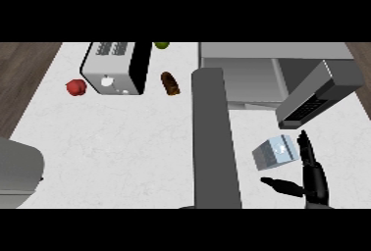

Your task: Pick up the milk, place it into the microwave and close the microwave

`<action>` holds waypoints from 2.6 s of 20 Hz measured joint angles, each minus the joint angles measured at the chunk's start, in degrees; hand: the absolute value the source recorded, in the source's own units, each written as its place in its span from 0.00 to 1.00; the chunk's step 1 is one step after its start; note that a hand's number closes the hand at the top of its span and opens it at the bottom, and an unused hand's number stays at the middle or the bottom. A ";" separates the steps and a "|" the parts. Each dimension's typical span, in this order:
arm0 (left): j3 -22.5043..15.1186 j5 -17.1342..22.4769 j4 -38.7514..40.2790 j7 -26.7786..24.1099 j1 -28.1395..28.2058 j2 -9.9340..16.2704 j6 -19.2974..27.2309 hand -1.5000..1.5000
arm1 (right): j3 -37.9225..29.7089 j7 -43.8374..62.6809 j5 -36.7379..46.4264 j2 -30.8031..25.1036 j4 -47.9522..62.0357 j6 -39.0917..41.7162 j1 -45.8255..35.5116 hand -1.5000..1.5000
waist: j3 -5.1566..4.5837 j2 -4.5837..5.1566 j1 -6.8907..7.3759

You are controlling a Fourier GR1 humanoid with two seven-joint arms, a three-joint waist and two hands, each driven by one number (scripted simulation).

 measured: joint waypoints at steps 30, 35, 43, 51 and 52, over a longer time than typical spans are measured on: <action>1.42 5.52 -0.09 4.35 -1.15 -1.18 -2.59 0.00 | -2.59 -16.12 -0.70 -0.45 30.24 7.49 -19.18 1.00 | -0.03 0.23 0.71; 2.64 6.71 -0.18 4.87 -0.78 -0.94 -3.09 0.00 | -1.88 -15.06 0.30 0.27 30.22 6.31 -21.85 1.00 | -0.01 0.37 0.51; 3.80 6.93 0.88 5.34 -0.88 -1.28 -4.90 0.00 | -2.45 -11.95 0.46 -0.56 30.13 3.30 -28.85 1.00 | 0.00 0.42 0.55; 3.02 4.87 1.35 6.19 -4.05 -1.81 -4.71 0.00 | -3.24 -6.32 0.93 -4.25 33.77 1.51 -38.57 1.00 | 0.06 0.90 1.71; 3.15 5.39 1.46 6.77 -4.59 -0.91 -4.01 0.00 | -3.19 -5.37 1.12 -4.67 34.19 1.45 -39.80 1.00 | 0.07 0.97 1.82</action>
